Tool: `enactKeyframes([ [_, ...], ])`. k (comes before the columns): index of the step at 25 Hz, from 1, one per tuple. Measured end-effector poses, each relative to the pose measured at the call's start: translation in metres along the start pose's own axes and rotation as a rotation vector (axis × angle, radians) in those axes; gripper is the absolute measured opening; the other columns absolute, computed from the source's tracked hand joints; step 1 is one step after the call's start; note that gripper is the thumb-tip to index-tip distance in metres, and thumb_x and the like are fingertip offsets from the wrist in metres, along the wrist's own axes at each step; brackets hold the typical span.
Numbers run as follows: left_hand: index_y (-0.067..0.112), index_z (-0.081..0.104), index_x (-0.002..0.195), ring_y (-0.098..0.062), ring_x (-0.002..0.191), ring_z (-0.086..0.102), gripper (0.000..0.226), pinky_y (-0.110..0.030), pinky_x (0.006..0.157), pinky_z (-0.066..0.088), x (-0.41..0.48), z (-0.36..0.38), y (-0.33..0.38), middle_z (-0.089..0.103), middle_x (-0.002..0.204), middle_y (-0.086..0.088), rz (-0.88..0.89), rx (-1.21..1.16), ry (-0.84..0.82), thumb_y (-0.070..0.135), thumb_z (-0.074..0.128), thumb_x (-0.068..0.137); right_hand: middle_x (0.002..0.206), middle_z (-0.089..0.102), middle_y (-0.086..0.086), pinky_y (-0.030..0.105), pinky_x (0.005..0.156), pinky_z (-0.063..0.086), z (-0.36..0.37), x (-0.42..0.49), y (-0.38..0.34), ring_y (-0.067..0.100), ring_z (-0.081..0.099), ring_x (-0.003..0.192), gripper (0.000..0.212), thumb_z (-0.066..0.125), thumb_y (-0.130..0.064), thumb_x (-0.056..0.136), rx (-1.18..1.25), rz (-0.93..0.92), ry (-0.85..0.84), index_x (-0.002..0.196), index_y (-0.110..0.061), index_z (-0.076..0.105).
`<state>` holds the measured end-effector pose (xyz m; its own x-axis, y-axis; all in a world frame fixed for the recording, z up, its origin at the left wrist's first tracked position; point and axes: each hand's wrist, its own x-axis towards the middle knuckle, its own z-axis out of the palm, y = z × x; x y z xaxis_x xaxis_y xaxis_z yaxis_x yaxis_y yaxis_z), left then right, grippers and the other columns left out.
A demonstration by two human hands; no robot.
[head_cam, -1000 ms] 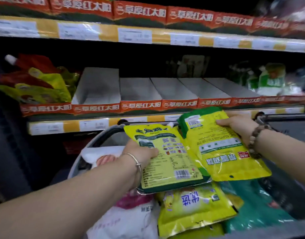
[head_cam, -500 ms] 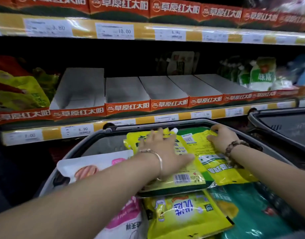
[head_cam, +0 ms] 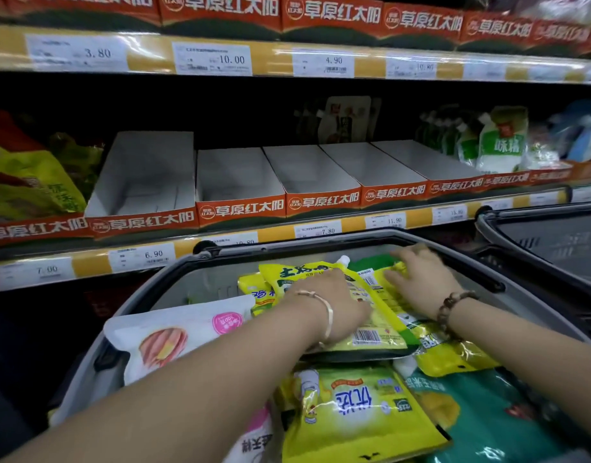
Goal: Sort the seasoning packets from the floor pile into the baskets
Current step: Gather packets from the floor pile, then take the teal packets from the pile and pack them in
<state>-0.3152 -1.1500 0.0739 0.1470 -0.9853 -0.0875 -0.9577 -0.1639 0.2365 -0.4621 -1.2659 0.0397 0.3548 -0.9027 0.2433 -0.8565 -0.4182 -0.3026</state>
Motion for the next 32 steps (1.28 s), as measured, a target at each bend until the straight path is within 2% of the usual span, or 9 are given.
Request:
enactKeyframes([
  [1,0.020,0.037,0.136,-0.027,0.104,0.049,0.056,-0.033,0.080,0.039,-0.001,-0.004,-0.008,0.050,0.133,-0.009,0.009,-0.037,0.014,0.050,0.039,0.089,0.136,0.042,0.010,0.037,0.100,0.038,0.003,-0.004,-0.009,0.025,0.042,0.123,0.049,0.046,-0.044,0.092,0.118,-0.052,-0.068,0.137,-0.026,0.041],
  [3,0.022,0.036,0.139,-0.026,0.123,0.043,0.056,-0.034,0.094,0.037,-0.003,-0.002,-0.018,0.041,0.144,-0.007,0.055,0.044,0.040,0.051,0.034,0.092,0.145,0.035,0.005,0.036,0.108,0.029,0.010,-0.010,-0.021,0.021,0.035,0.132,0.051,0.040,-0.048,0.094,0.301,-0.129,-0.229,0.141,-0.029,0.036],
  [5,0.022,0.023,0.146,-0.024,0.142,0.018,0.064,-0.040,0.113,0.018,-0.008,0.004,-0.020,0.017,0.156,-0.005,0.090,0.143,0.035,0.056,0.025,0.093,0.152,0.026,-0.003,0.038,0.114,0.020,0.010,-0.013,-0.024,0.017,0.023,0.140,0.059,0.037,-0.057,0.090,0.383,-0.137,-0.384,0.144,-0.034,0.027],
  [7,0.023,0.018,0.148,-0.023,0.145,0.008,0.066,-0.042,0.116,0.007,-0.008,0.010,-0.020,0.008,0.158,-0.003,0.068,0.160,0.040,0.057,0.023,0.092,0.154,0.020,-0.011,0.038,0.116,0.016,0.006,-0.016,-0.021,0.015,0.018,0.142,0.080,0.032,-0.071,0.075,0.429,-0.121,-0.506,0.146,-0.039,0.016],
  [11,0.017,0.039,0.137,-0.026,0.134,0.033,0.061,-0.044,0.109,0.023,-0.001,0.013,-0.009,0.036,0.147,-0.008,0.024,0.154,0.108,0.055,0.025,0.091,0.154,0.020,-0.008,0.038,0.115,0.018,0.008,-0.014,-0.017,0.019,0.023,0.140,0.093,0.025,-0.078,0.061,0.411,-0.115,-0.566,0.145,-0.043,0.007],
  [14,0.015,0.047,0.128,-0.028,0.122,0.044,0.059,-0.044,0.102,0.029,0.001,0.015,-0.003,0.048,0.134,-0.011,0.001,0.190,0.104,0.054,0.024,0.091,0.154,0.022,-0.004,0.037,0.114,0.019,0.014,-0.011,-0.015,0.021,0.026,0.139,0.088,0.021,-0.076,0.065,0.360,-0.117,-0.548,0.145,-0.043,0.007],
  [22,0.016,0.032,0.143,-0.025,0.137,0.029,0.066,-0.041,0.110,0.022,-0.007,0.010,-0.006,0.029,0.151,-0.008,0.017,0.176,0.054,0.057,0.023,0.093,0.154,0.020,-0.005,0.033,0.112,0.017,0.013,-0.019,-0.015,0.019,0.026,0.139,0.090,0.018,-0.079,0.064,0.342,-0.124,-0.551,0.145,-0.043,0.007],
  [26,0.020,0.051,0.124,-0.026,0.113,0.052,0.047,-0.034,0.084,0.042,-0.032,-0.006,-0.012,0.056,0.127,-0.006,0.005,0.089,0.141,0.051,0.037,0.091,0.146,0.040,-0.002,0.032,0.102,0.034,-0.010,-0.017,-0.023,0.018,0.042,0.129,0.075,0.037,-0.072,0.079,0.096,-0.205,-0.281,0.143,-0.035,0.029],
  [32,0.028,0.046,0.132,-0.021,0.113,0.053,0.044,-0.029,0.092,0.044,-0.115,-0.055,-0.064,0.053,0.132,0.000,-0.022,-0.193,0.396,0.038,0.049,0.089,0.146,0.040,-0.004,0.034,0.102,0.036,-0.054,-0.033,-0.100,0.016,0.041,0.130,0.063,0.047,-0.057,0.085,0.105,-0.435,-0.078,0.141,-0.032,0.035],
])
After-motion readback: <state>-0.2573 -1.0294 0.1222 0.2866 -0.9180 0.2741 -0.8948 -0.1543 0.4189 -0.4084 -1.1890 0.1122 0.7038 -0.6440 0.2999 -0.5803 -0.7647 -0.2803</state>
